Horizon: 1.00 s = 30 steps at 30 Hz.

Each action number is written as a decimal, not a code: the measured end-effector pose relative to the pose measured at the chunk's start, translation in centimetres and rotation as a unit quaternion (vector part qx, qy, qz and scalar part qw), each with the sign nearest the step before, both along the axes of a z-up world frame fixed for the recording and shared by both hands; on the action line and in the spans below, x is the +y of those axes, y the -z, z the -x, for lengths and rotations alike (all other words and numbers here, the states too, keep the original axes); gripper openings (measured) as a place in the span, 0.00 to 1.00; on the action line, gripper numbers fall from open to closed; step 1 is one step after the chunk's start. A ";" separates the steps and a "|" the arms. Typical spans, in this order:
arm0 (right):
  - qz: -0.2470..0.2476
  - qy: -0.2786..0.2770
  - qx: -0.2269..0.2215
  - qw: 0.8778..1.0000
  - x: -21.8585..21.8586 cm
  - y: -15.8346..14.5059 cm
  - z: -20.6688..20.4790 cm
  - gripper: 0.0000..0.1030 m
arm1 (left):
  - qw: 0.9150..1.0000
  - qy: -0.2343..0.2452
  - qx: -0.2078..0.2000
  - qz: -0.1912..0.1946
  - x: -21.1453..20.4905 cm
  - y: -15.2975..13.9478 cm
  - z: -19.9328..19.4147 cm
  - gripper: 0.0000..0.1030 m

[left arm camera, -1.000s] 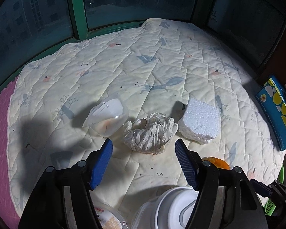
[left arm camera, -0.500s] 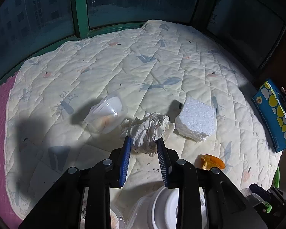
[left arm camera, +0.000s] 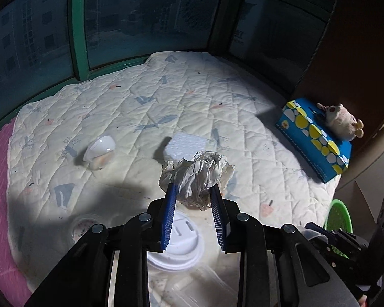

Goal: Collect trash
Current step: 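Grasp the clear plastic cup with the right tool while the left tool grasps the crumpled tissue, then carry the cup and tissue to the green basket and open both tools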

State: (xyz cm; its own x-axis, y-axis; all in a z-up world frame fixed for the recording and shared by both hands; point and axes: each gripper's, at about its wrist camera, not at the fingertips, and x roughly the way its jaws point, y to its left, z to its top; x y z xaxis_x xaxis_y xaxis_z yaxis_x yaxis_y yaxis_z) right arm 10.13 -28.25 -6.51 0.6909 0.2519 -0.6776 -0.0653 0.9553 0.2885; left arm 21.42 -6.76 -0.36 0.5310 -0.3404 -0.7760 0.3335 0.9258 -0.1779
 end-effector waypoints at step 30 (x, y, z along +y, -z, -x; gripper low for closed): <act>0.075 0.288 0.108 0.949 -26.2 6.7 14.8 0.51 | 0.974 0.225 0.029 0.013 -22.4 0.8 13.6 0.26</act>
